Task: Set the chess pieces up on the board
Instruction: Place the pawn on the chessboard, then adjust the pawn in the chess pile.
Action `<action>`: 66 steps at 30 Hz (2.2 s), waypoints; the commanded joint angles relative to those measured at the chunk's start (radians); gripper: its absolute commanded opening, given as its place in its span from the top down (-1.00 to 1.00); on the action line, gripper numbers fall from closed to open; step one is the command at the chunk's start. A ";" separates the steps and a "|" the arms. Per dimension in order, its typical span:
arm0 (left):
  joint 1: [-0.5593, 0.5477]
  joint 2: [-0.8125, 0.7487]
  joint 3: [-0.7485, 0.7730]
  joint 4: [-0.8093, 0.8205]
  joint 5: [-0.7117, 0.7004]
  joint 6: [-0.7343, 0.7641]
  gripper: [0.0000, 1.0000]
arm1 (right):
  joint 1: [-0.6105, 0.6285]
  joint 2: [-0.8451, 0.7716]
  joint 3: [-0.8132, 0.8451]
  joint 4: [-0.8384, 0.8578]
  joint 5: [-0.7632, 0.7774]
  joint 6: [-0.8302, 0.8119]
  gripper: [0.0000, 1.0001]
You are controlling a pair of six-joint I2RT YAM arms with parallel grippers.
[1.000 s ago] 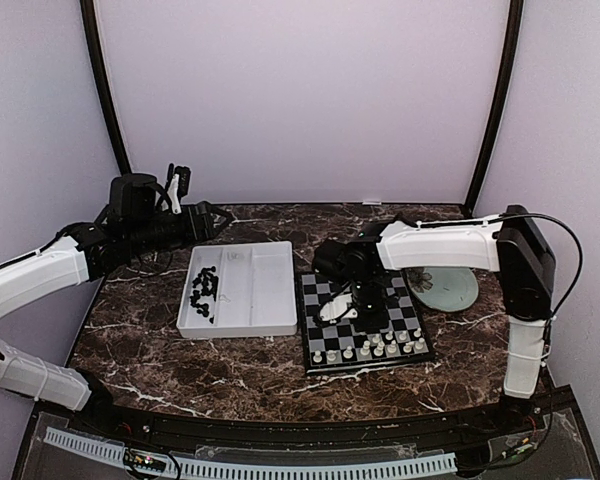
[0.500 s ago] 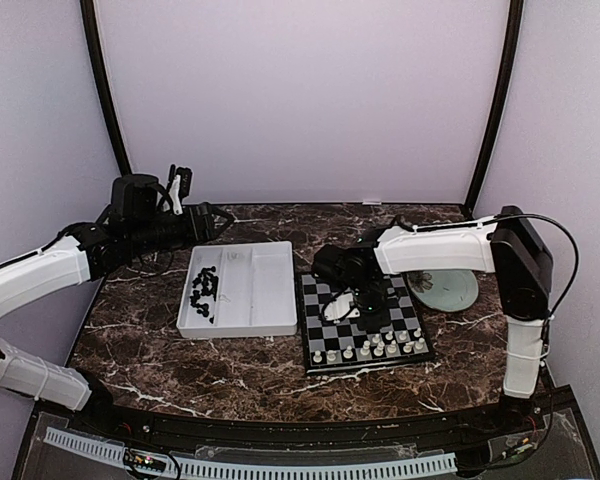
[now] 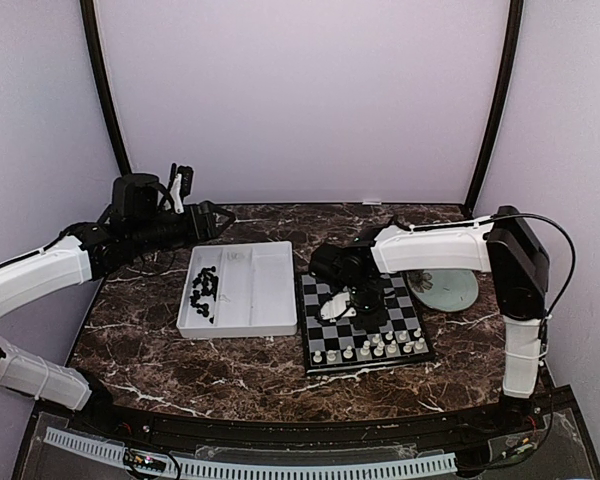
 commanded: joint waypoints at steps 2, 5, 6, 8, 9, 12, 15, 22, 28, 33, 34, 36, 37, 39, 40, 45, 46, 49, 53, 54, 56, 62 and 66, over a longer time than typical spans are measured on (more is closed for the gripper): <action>0.006 0.009 -0.012 0.032 0.016 -0.004 -0.39 | 0.006 -0.009 0.022 -0.008 -0.037 0.008 0.47; 0.006 0.017 -0.010 0.039 0.027 0.002 -0.39 | -0.010 -0.020 0.034 -0.009 -0.073 0.013 0.47; 0.006 0.019 -0.010 0.042 0.033 0.006 -0.39 | -0.018 -0.025 0.038 -0.010 -0.087 0.016 0.45; 0.006 0.020 -0.012 0.054 0.049 0.022 -0.40 | -0.041 -0.037 0.046 -0.011 -0.123 0.020 0.43; 0.006 0.019 -0.012 0.059 0.052 0.036 -0.40 | -0.053 -0.045 0.048 -0.010 -0.145 0.023 0.43; 0.006 0.015 -0.009 0.066 0.060 0.081 -0.43 | -0.097 -0.075 0.052 -0.009 -0.215 0.030 0.41; 0.006 0.017 -0.009 0.070 0.062 0.106 -0.62 | -0.142 -0.113 0.040 0.003 -0.298 0.034 0.36; 0.005 0.064 0.005 0.108 0.131 0.088 -0.83 | -0.207 -0.171 -0.079 0.086 -0.418 0.015 0.33; 0.004 0.099 0.023 0.132 0.189 0.057 -0.78 | -0.231 -0.165 -0.108 0.153 -0.474 0.023 0.30; 0.004 0.102 0.023 0.133 0.196 0.048 -0.76 | -0.251 -0.112 -0.079 0.197 -0.485 0.078 0.27; 0.003 0.104 0.025 0.132 0.199 0.047 -0.76 | -0.254 -0.101 -0.069 0.198 -0.485 0.088 0.27; 0.003 0.106 0.029 0.128 0.202 0.046 -0.75 | -0.261 -0.088 -0.059 0.205 -0.481 0.103 0.27; 0.003 0.105 0.030 0.125 0.205 0.046 -0.75 | -0.266 -0.089 -0.058 0.205 -0.484 0.105 0.28; 0.002 0.103 0.031 0.122 0.207 0.051 -0.74 | -0.282 -0.104 -0.060 0.204 -0.500 0.101 0.28; 0.002 0.100 0.030 0.122 0.209 0.055 -0.74 | -0.293 -0.115 -0.062 0.203 -0.503 0.092 0.28; 0.001 0.095 0.026 0.134 0.236 0.077 -0.69 | -0.356 -0.180 -0.119 0.193 -0.509 -0.079 0.30; 0.001 0.097 0.027 0.137 0.240 0.079 -0.68 | -0.363 -0.197 -0.139 0.198 -0.502 -0.117 0.30; 0.000 0.100 0.027 0.155 0.264 0.078 -0.66 | -0.374 -0.225 -0.182 0.213 -0.466 -0.219 0.30; -0.009 0.099 0.027 0.161 0.272 0.077 -0.65 | -0.376 -0.240 -0.216 0.260 -0.407 -0.298 0.28; -0.011 0.098 0.026 0.159 0.271 0.078 -0.64 | -0.377 -0.234 -0.216 0.268 -0.399 -0.305 0.27; -0.012 0.093 0.022 0.157 0.269 0.080 -0.64 | -0.376 -0.221 -0.210 0.281 -0.397 -0.315 0.25; -0.013 0.082 0.017 0.151 0.266 0.081 -0.64 | -0.373 -0.180 -0.205 0.330 -0.380 -0.362 0.22; -0.014 0.075 0.018 0.144 0.260 0.085 -0.64 | -0.363 -0.163 -0.211 0.348 -0.352 -0.400 0.20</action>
